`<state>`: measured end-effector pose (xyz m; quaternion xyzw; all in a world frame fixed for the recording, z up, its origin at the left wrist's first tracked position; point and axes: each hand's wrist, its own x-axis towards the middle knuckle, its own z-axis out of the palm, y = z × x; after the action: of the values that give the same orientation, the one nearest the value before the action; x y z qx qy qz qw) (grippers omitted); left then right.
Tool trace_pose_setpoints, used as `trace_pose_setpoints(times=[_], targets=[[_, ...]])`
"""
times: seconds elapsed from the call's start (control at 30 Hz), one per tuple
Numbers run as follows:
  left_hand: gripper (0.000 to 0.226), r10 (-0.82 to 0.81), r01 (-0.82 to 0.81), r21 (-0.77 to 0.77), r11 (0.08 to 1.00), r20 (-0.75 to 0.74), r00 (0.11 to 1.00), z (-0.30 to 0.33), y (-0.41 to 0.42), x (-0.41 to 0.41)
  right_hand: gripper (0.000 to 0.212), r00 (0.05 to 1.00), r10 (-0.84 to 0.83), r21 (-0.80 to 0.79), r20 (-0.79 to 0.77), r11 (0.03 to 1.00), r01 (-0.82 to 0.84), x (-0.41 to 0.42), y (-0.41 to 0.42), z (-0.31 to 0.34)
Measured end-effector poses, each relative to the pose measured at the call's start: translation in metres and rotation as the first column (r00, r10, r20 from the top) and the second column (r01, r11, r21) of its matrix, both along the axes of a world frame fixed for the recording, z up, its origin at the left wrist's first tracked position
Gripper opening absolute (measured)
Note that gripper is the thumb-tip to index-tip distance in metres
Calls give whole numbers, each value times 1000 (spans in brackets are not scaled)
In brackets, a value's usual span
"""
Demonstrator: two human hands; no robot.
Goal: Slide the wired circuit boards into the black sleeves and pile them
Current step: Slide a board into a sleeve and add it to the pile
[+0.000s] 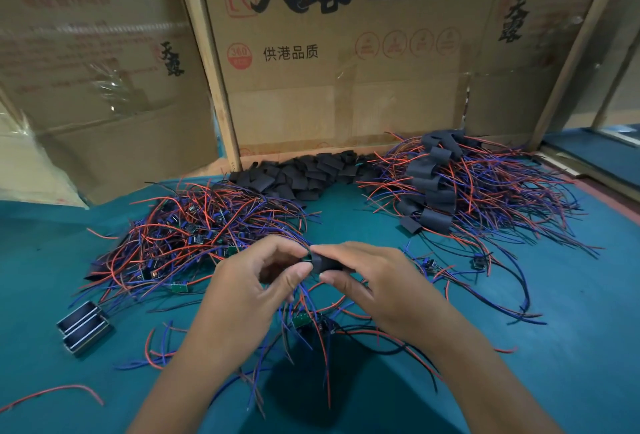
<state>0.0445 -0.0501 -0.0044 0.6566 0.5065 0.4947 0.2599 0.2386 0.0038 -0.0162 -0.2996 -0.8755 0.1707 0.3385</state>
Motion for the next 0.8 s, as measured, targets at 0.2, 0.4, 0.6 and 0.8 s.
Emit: trace_pose_setpoints(times=[0.2,0.4,0.6,0.8], targets=[[11,-120,125,-128,984,46,992,-1,-1,-5,26,998,-1,-44,-58,999,-1,-3,0,-1],[15,-70,75,-181,981,32,997,-3,0,-1,17,999,-41,-140,-14,989,39,-2,1,-7],[11,-107,97,-347,933,-10,994,-5,0,-5,13,998,-56,-311,2,949,54,-3,1,-8],[15,-145,141,-470,871,27,989,-9,0,-7,15,996,-73,-358,41,930,83,-2,2,-10]])
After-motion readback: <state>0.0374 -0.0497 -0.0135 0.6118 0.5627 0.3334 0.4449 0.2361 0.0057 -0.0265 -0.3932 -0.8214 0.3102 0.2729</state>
